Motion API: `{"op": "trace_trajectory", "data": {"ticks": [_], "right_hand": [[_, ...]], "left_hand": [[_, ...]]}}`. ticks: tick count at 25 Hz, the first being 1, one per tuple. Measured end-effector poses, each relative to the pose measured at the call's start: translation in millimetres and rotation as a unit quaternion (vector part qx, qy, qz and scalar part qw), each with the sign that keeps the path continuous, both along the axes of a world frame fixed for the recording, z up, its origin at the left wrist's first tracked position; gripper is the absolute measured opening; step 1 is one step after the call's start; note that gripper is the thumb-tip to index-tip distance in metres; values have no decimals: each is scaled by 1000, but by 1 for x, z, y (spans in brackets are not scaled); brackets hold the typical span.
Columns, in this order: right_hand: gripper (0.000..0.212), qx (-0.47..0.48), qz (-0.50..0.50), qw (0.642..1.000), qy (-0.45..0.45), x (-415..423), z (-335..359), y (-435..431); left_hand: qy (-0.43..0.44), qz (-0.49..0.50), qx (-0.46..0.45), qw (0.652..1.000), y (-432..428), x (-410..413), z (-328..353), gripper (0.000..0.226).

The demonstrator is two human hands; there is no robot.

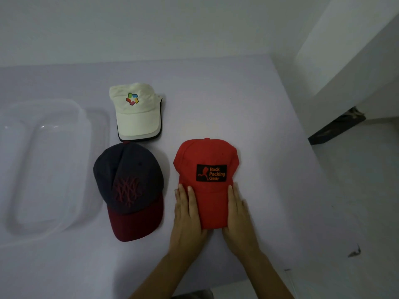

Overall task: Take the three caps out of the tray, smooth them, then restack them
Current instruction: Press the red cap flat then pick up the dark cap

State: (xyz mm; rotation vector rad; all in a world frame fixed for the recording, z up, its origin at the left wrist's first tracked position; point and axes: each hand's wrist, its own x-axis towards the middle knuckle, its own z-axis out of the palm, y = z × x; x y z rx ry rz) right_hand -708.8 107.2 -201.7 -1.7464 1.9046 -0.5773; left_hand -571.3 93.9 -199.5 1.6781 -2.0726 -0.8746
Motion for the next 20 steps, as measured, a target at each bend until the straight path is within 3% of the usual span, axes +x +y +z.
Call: {"op": "trace_trajectory", "data": {"ticks": [3,6,9,13,18,20], "right_hand": [[68,9,-8,987,-163,4,7,-1],[63,43,-32,943,-329,11,19,-2],[64,77,-32,915,-395,13,22,-5],[65,86,-8,927,-364,16,23,-6],[69,61,14,992,-106,4,14,-8],[72,76,33,993,-83,-3,13,-4]], "left_hand": [[98,-6,35,995,-4,1,6,87],[207,-1,77,975,-1,-2,13,80],[279,27,123,952,0,1,12,77],[230,21,102,968,-3,7,11,78],[114,-36,60,991,-7,18,7,93],[122,-36,81,989,-6,22,9,93]]}}
